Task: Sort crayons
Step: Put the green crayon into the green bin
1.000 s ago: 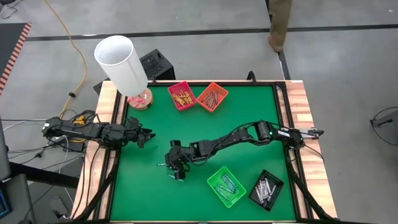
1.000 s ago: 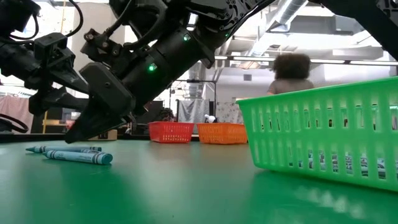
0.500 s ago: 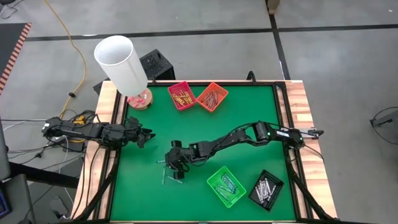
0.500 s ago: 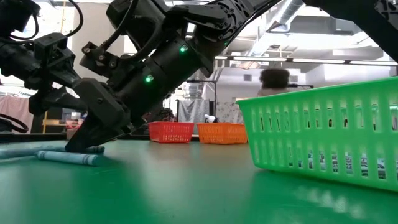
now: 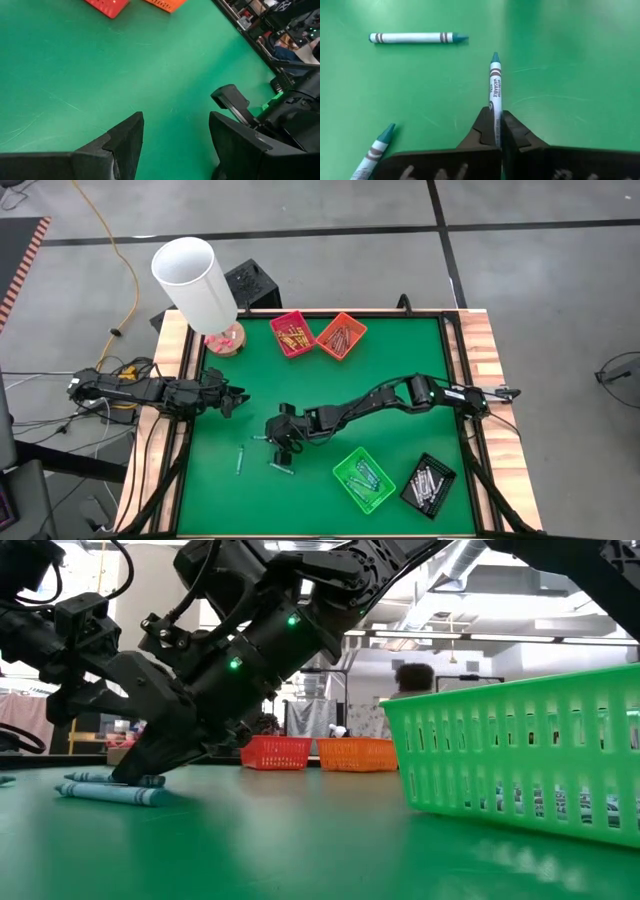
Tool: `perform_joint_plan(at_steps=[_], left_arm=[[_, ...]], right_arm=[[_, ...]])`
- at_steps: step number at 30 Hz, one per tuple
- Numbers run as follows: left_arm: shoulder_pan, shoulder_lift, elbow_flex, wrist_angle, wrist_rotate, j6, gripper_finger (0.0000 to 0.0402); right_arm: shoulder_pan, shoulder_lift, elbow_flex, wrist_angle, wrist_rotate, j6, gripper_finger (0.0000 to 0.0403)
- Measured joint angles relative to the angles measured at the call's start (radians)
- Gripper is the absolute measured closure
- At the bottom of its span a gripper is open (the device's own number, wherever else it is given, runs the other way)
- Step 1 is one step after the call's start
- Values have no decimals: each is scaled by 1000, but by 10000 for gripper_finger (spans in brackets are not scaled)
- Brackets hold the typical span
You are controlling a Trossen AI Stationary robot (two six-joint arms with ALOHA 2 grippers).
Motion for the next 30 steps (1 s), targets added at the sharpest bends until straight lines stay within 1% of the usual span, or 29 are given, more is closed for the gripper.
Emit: perform_joint_plan(at_steps=[6, 10, 12, 14, 15, 17, 19, 21, 25, 28, 30], left_arm=[[0, 0, 0, 0, 0, 0, 186], [0, 0, 0, 0, 0, 0, 186], [0, 0, 0, 0, 0, 0, 186], [0, 0, 0, 0, 1, 0, 186], [0, 0, 0, 0, 0, 0, 186], [0, 0, 0, 0, 1, 0, 186], [0, 0, 0, 0, 0, 0, 186], [0, 0, 0, 0, 0, 0, 186], [0, 0, 0, 0, 0, 0, 186], [0, 3, 0, 0, 0, 0, 186], [0, 3, 0, 1, 2, 0, 186]], right_arm=[[1, -9, -1, -4, 47, 85, 400], [-14, -26, -3, -29, 121, 187, 400], [-17, -38, -4, -64, 162, 208, 400], [-25, -49, -4, -75, 181, 228, 400], [-25, -58, -4, -114, 200, 234, 400], [-24, -66, -3, -138, 218, 235, 400], [-21, -87, -3, -203, 235, 237, 400], [-19, -97, -2, -217, 240, 246, 400], [-10, -149, -1, -351, 286, 255, 400], [0, -195, -3, -529, 375, 294, 400], [3, -231, -3, -614, 428, 330, 400]])
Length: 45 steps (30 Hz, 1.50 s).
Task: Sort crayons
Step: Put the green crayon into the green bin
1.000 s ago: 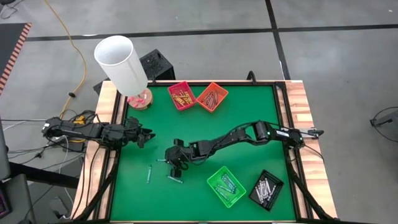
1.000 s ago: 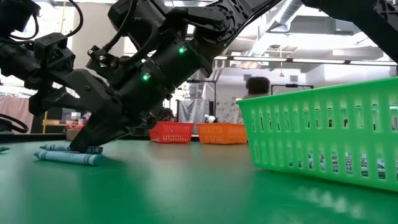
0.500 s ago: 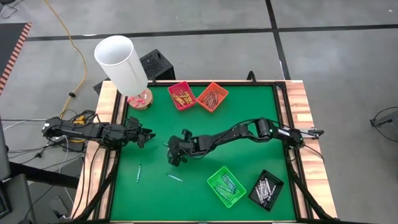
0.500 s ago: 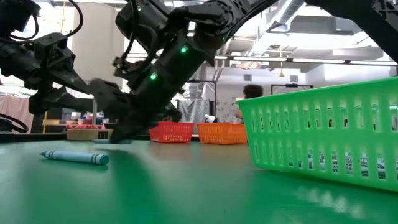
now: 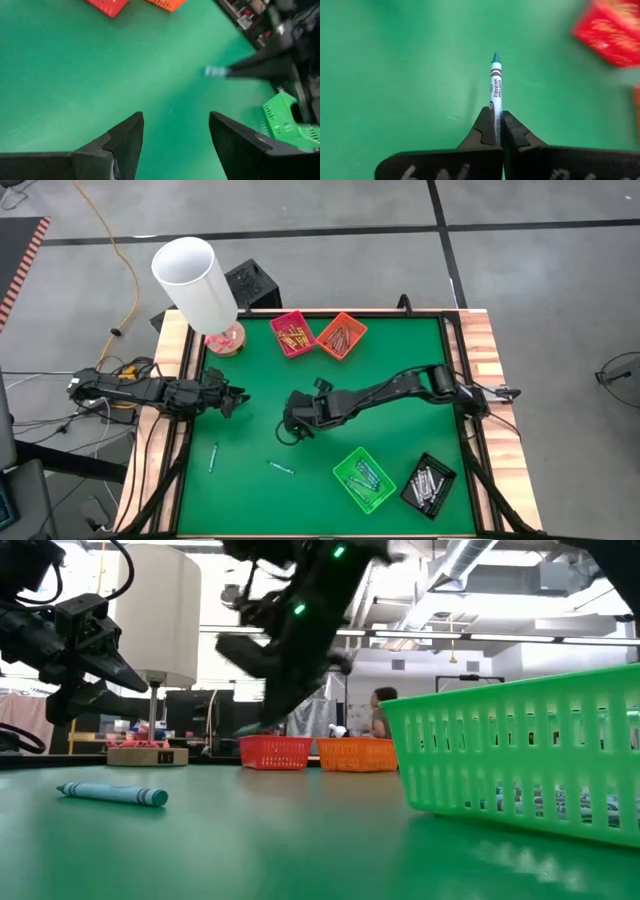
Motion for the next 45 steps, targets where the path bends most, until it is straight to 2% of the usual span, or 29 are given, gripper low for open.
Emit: perform_joint_plan(at_steps=[4, 8, 13, 16, 22, 29, 39, 45], left_arm=[[0, 4, 0, 0, 0, 0, 186], [0, 7, 0, -1, -1, 0, 186], [0, 8, 0, -1, -1, 0, 186], [0, 8, 0, -1, -1, 0, 186], [0, 8, 0, -1, -1, 0, 186], [0, 8, 0, -1, -1, 0, 186], [0, 8, 0, -1, -1, 0, 186], [0, 8, 0, -1, -1, 0, 186]], right_arm=[[17, -64, 0, -157, 113, 33, 400], [12, -112, 1, -305, 179, 62, 401], [-6, -152, 1, -481, 199, 177, 401], [23, -153, 1, -536, 192, 221, 401], [117, -156, 1, -661, 84, 346, 401], [251, -178, 1, -813, -75, 584, 401], [443, -207, 2, -814, -271, 898, 401], [520, -205, -10, -724, -290, 1031, 401]])
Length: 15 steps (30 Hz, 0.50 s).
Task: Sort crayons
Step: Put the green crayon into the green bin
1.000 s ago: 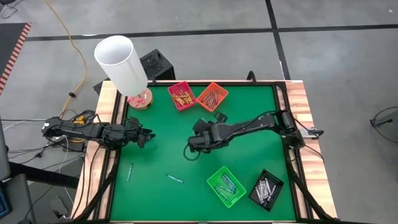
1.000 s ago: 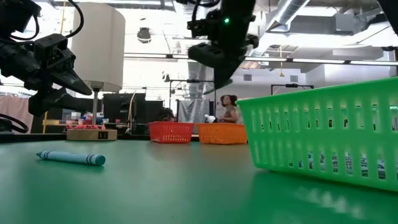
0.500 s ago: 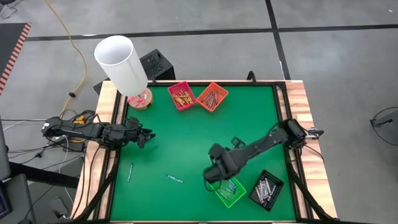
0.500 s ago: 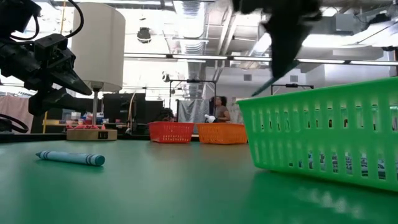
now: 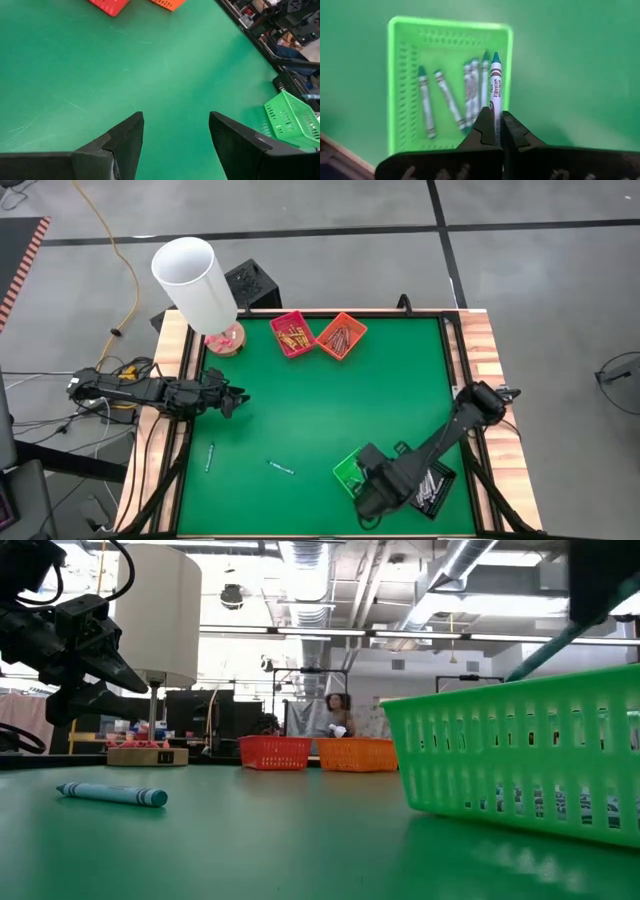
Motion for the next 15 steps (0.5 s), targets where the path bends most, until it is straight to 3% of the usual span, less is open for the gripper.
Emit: perform_joint_plan(at_steps=[10, 15], left_arm=[[0, 0, 0, 0, 0, 0, 186], [0, 0, 0, 0, 0, 0, 186]], right_arm=[[55, 0, -73, 82, 39, 172, 401], [61, 0, -114, 136, 39, 181, 401]])
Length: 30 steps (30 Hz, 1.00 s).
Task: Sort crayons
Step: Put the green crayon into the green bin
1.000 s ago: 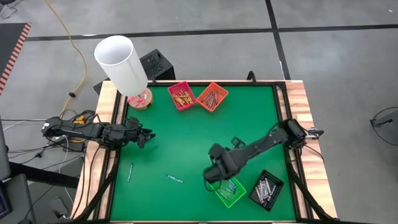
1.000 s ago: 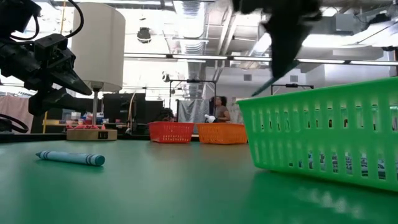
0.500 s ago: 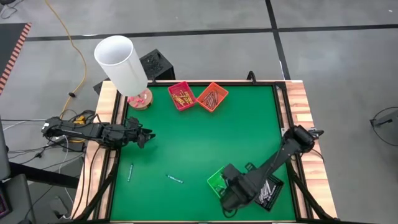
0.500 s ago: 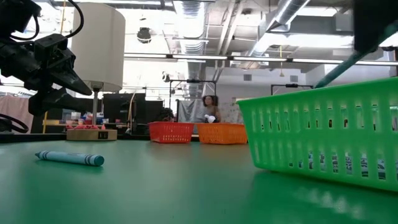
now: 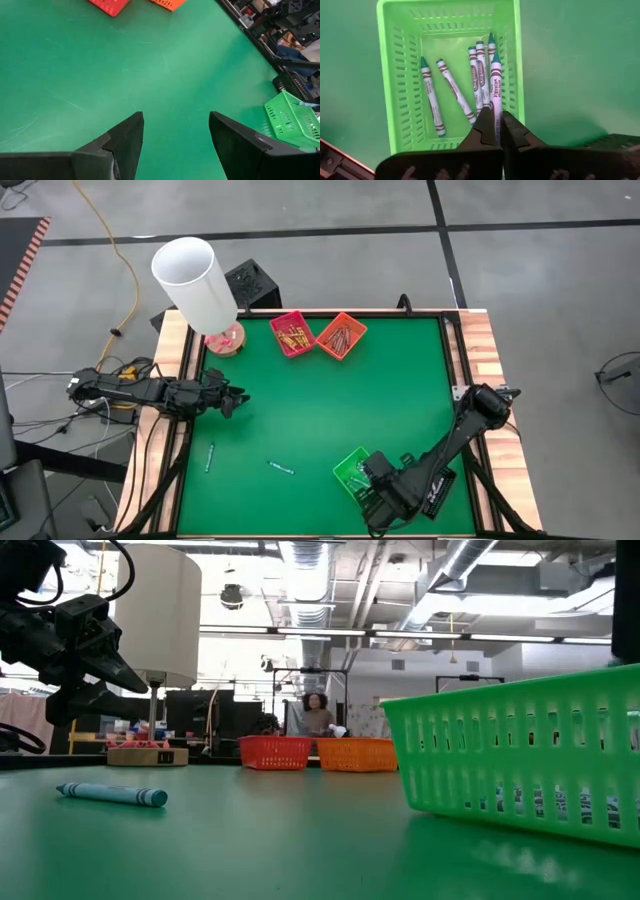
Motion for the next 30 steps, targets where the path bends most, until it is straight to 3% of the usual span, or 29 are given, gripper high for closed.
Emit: perform_joint_plan(at_steps=[12, 30], left_arm=[[0, 0, 0, 0, 0, 0, 186], [0, 0, 0, 0, 0, 0, 186]], right_arm=[[-1, 1, -82, 98, -2, 0, 401], [5, 1, -82, 105, -9, -9, 401]])
